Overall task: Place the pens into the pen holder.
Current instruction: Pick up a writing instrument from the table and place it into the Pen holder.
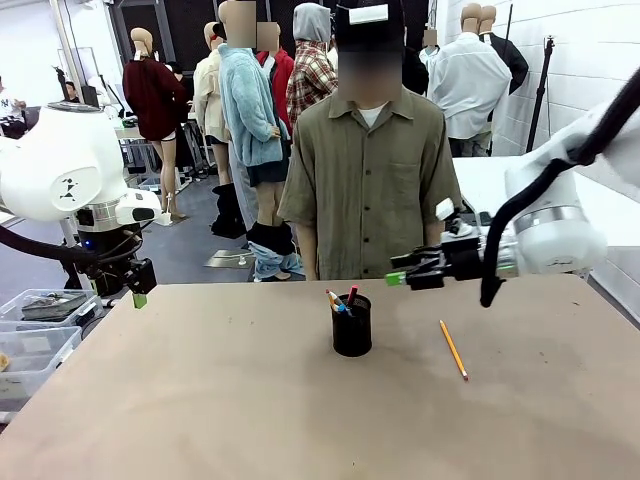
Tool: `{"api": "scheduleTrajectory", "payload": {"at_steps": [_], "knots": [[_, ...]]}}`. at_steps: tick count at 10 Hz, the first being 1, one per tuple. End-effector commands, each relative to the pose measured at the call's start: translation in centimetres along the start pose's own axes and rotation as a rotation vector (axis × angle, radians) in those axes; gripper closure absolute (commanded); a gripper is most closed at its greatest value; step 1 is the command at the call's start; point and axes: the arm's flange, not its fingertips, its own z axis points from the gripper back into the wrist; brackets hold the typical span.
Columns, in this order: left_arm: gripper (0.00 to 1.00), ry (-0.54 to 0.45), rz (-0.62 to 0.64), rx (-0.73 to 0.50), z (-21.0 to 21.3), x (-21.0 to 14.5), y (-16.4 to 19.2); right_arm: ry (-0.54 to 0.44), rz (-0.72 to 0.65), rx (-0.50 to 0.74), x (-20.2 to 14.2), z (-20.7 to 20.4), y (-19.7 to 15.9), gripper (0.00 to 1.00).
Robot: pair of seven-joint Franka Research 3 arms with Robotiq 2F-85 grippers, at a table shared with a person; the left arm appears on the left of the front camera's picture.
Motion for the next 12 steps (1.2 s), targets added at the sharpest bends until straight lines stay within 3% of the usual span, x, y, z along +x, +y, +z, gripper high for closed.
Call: {"api": "scheduleTrajectory", "payload": {"at_steps": [1, 4, 5, 9, 11, 12], "knots": [[0.08, -0.013, -0.011, 0.016, 0.0, 0.0, 0.2, 0.058, 0.003, -0.144, 0.9, 4.4, 2.4, 0.22], [0.08, -0.013, -0.011, 0.016, 0.0, 0.0, 0.2, 0.152, -0.101, -0.282, 2.8, 8.9, 4.0, 0.22], [0.08, -0.013, -0.011, 0.016, 0.0, 0.0, 0.2, 0.228, -0.155, -0.308, 3.9, 9.9, 4.6, 0.22], [0.08, -0.013, -0.011, 0.016, 0.0, 0.0, 0.2, 0.606, -0.344, -0.439, 9.2, 10.5, 4.5, 0.22], [0.08, -0.013, -0.011, 0.016, 0.0, 0.0, 0.2, 0.882, -0.441, -0.453, 11.7, 8.6, 3.9, 0.22], [0.08, -0.013, -0.011, 0.016, 0.0, 0.0, 0.2, 0.95, -0.462, -0.442, 12.2, 7.3, 3.7, 0.22]]}}
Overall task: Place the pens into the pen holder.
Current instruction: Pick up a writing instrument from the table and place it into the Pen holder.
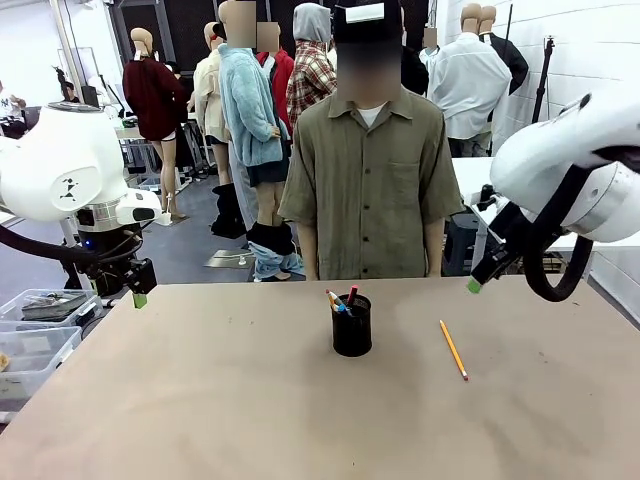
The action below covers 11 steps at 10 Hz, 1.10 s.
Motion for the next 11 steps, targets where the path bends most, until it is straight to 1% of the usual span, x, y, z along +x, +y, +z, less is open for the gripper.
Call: {"api": "scheduleTrajectory", "payload": {"at_steps": [1, 3, 5, 6, 7, 11], "knots": [[0.08, -0.012, -0.01, 0.016, 0.0, 0.0, 0.2, 0.19, -0.024, 0.083, 5.4, 2.0, 1.3, 0.22], [0.08, -0.012, -0.01, 0.016, 0.0, 0.0, 0.2, 0.251, -0.031, 0.085, 7.6, -0.4, 2.2, 0.22], [0.08, -0.012, -0.01, 0.016, 0.0, 0.0, 0.2, 0.339, -0.034, 0.068, 8.8, -3.3, 3.9, 0.22], [0.08, -0.012, -0.01, 0.016, 0.0, 0.0, 0.2, 0.375, -0.081, 0.011, 9.2, -5.3, 4.3, 0.22], [0.08, -0.012, -0.01, 0.016, 0.0, 0.0, 0.2, 0.401, -0.106, -0.018, 9.3, -7.0, 4.3, 0.22], [0.08, -0.012, -0.01, 0.016, 0.0, 0.0, 0.2, 0.401, -0.25, -0.094, 7.6, -12.7, 3.8, 0.22]]}}
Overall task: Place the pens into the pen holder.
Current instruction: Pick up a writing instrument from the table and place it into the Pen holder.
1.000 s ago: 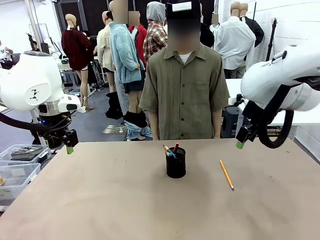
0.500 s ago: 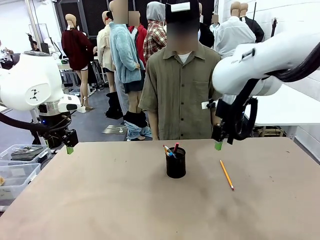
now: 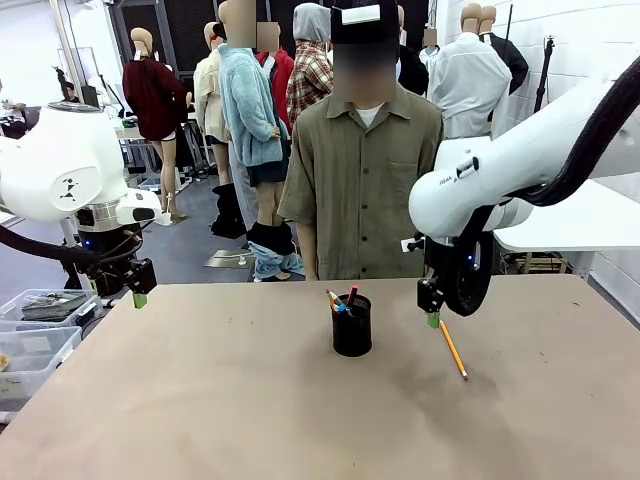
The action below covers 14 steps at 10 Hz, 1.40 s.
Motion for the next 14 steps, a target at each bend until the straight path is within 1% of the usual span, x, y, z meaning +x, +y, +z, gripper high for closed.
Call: {"api": "scheduleTrajectory", "payload": {"at_steps": [1, 2, 5, 7, 8, 9, 11, 12, 14], "knots": [[0.08, -0.013, -0.011, 0.016, 0.0, 0.0, 0.2, -0.017, -0.069, -0.014, 0.2, -2.1, -0.1, 0.22], [0.08, -0.013, -0.011, 0.016, 0.0, 0.0, 0.2, -0.013, -0.104, -0.01, 0.0, -3.1, -0.4, 0.22], [0.08, -0.013, -0.011, 0.016, 0.0, 0.0, 0.2, -0.007, -0.123, 0.014, 0.0, -5.0, -0.9, 0.22], [0.08, -0.013, -0.011, 0.016, 0.0, 0.0, 0.2, 0.002, -0.137, 0.001, 0.2, -5.7, -1.0, 0.22], [0.08, -0.013, -0.011, 0.016, 0.0, 0.0, 0.2, 0.009, -0.13, -0.013, 0.2, -5.8, -1.0, 0.37], [0.08, -0.013, -0.011, 0.016, 0.0, 0.0, 0.2, 0.02, -0.145, -0.03, 0.4, -6.2, -1.0, 0.54], [0.08, -0.013, -0.011, 0.016, 0.0, 0.0, 0.2, 0.028, -0.148, -0.027, 0.5, -6.7, -0.9, 0.94], [0.08, -0.013, -0.011, 0.016, 0.0, 0.0, 0.2, 0.029, -0.143, -0.023, 0.5, -6.8, -0.8, 1.0], [0.08, -0.013, -0.011, 0.016, 0.0, 0.0, 0.2, 0.029, -0.142, -0.027, 0.4, -6.6, -0.9, 1.0]]}}
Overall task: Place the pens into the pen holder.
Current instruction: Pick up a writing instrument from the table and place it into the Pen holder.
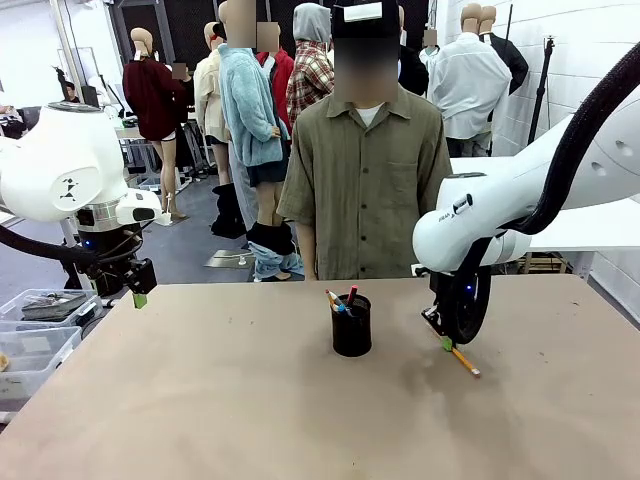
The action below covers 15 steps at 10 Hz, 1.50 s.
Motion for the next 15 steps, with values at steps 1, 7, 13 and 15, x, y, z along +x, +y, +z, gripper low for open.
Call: {"api": "scheduleTrajectory", "payload": {"at_steps": [1, 7, 13, 15], "knots": [[0.08, -0.013, -0.011, 0.016, 0.0, 0.0, 0.2, 0.009, 0.0, -0.044, 0.0, -0.7, 0.6, 1.0], [0.08, -0.013, -0.011, 0.016, 0.0, 0.0, 0.2, -0.256, 0.416, 0.136, -3.3, 4.1, -1.4, 1.0], [0.08, -0.013, -0.011, 0.016, 0.0, 0.0, 0.2, -0.717, 0.927, 0.539, -5.7, 8.2, -0.4, 1.0], [0.08, -0.013, -0.011, 0.016, 0.0, 0.0, 0.2, -0.814, 1.02, 0.594, -5.3, 9.1, 0.8, 1.0]]}}
